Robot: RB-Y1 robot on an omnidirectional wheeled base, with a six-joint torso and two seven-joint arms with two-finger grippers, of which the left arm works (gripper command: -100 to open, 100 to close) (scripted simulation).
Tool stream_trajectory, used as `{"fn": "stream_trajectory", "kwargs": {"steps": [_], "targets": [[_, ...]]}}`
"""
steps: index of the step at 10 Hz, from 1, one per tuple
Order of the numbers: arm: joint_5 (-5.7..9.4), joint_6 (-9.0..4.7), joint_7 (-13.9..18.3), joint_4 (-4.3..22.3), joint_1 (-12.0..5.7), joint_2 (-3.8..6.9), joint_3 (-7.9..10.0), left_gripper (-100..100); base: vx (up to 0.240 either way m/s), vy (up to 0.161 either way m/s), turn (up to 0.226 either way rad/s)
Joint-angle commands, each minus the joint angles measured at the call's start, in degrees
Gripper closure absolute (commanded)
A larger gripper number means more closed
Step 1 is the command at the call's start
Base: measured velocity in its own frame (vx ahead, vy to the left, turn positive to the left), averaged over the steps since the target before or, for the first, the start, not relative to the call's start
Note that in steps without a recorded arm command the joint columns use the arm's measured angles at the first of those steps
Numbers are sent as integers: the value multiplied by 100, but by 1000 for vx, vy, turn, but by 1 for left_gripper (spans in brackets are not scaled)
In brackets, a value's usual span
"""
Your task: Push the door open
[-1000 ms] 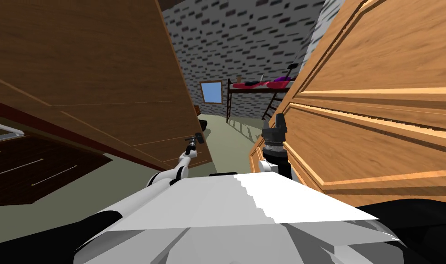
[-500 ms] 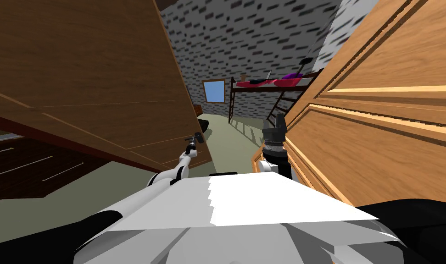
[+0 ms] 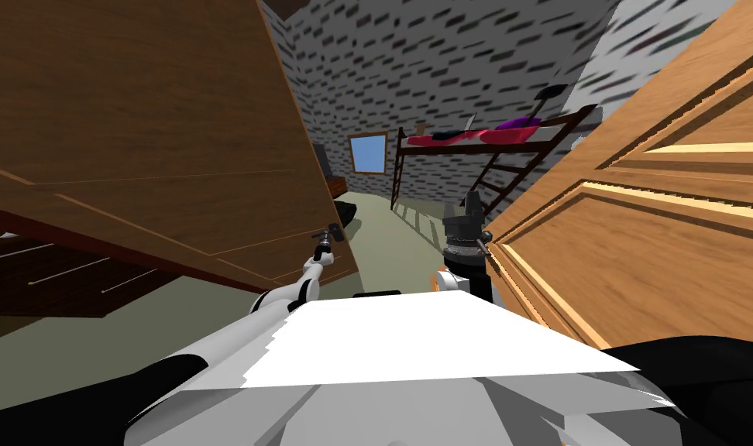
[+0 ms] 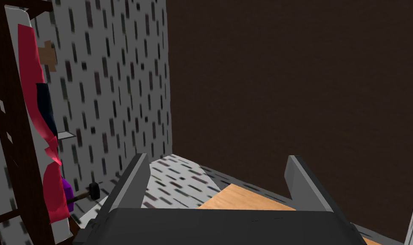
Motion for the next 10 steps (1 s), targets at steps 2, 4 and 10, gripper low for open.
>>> {"fn": "stream_trajectory", "kwargs": {"steps": [2, 4, 10], "targets": [[94, 54, -126, -120, 43, 22, 81, 100, 181, -55, 168], [161, 56, -219, -123, 36, 7, 120, 100, 200, -77, 175], [337, 62, -463, -129, 19, -31, 224, 100, 169, -62, 133]]}}
